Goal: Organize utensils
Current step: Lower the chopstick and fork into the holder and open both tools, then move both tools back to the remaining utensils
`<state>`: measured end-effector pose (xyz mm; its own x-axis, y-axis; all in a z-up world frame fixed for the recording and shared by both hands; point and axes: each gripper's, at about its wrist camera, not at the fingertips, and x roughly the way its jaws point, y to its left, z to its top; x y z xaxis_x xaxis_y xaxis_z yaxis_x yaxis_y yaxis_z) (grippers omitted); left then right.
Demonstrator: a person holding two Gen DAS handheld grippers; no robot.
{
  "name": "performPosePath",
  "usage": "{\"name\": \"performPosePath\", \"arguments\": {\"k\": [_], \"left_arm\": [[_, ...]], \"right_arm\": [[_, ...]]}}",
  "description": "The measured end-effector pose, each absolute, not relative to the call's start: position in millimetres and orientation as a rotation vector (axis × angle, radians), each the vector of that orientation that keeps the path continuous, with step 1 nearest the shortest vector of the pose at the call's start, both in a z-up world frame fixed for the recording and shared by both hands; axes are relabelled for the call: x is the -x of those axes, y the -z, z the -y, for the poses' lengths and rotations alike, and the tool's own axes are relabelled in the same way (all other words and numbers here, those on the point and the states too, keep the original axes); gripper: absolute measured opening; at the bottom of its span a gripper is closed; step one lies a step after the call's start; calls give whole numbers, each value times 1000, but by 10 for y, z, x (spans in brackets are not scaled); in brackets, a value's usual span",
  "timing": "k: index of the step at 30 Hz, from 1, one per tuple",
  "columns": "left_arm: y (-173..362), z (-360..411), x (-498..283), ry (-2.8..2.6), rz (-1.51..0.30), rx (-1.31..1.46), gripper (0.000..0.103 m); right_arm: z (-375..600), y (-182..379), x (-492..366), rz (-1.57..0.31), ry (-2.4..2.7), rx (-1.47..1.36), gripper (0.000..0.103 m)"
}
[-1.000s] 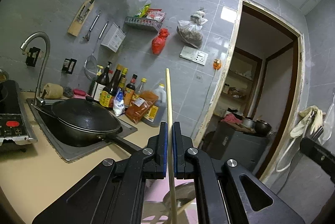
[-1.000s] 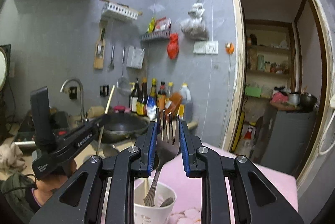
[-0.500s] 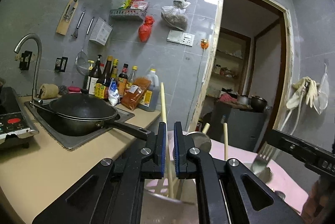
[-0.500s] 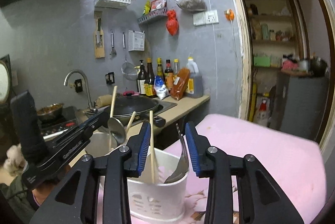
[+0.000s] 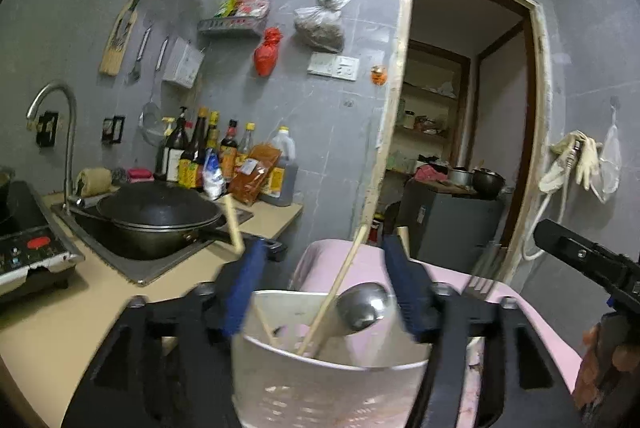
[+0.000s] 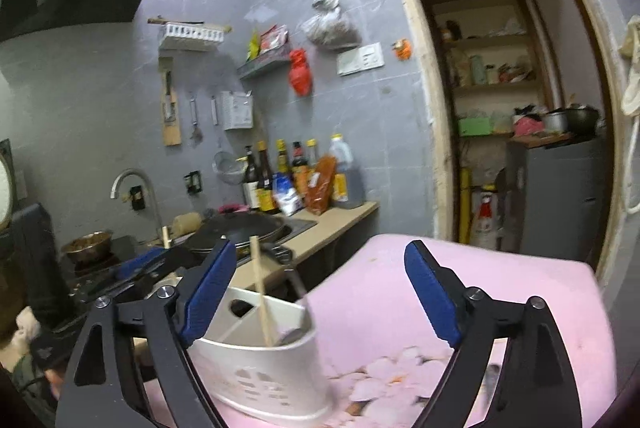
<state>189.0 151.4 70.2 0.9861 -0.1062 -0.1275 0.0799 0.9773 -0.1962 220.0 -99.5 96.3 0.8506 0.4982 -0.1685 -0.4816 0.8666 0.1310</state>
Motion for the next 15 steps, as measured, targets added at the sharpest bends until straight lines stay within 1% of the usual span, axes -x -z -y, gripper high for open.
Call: {"name": "performPosePath", "arguments": {"k": [1, 2, 3, 6, 9, 15], "left_arm": [[-726, -1455, -1854, 103, -133, 181, 67], [-747, -1394, -1826, 108, -131, 167, 71], [-762, -1342, -1808, 108, -130, 153, 76], [-818, -1113, -1727, 91, -117, 91, 86], [-842, -901, -1670, 89, -106, 44, 91], [-801, -459, -1598, 117, -109, -22, 93]], "right_arm": [[1051, -974, -2175, -193, -496, -82, 100], [1108, -980, -2147, -183, -472, -79, 103], [1153, -980, -2129, -174, -456, -77, 103], [1316, -988, -2023, -142, -386, -47, 103], [1471, -977, -1901, -115, -303, 10, 103], [1750, -914, -1668, -78, -149, 156, 103]]}}
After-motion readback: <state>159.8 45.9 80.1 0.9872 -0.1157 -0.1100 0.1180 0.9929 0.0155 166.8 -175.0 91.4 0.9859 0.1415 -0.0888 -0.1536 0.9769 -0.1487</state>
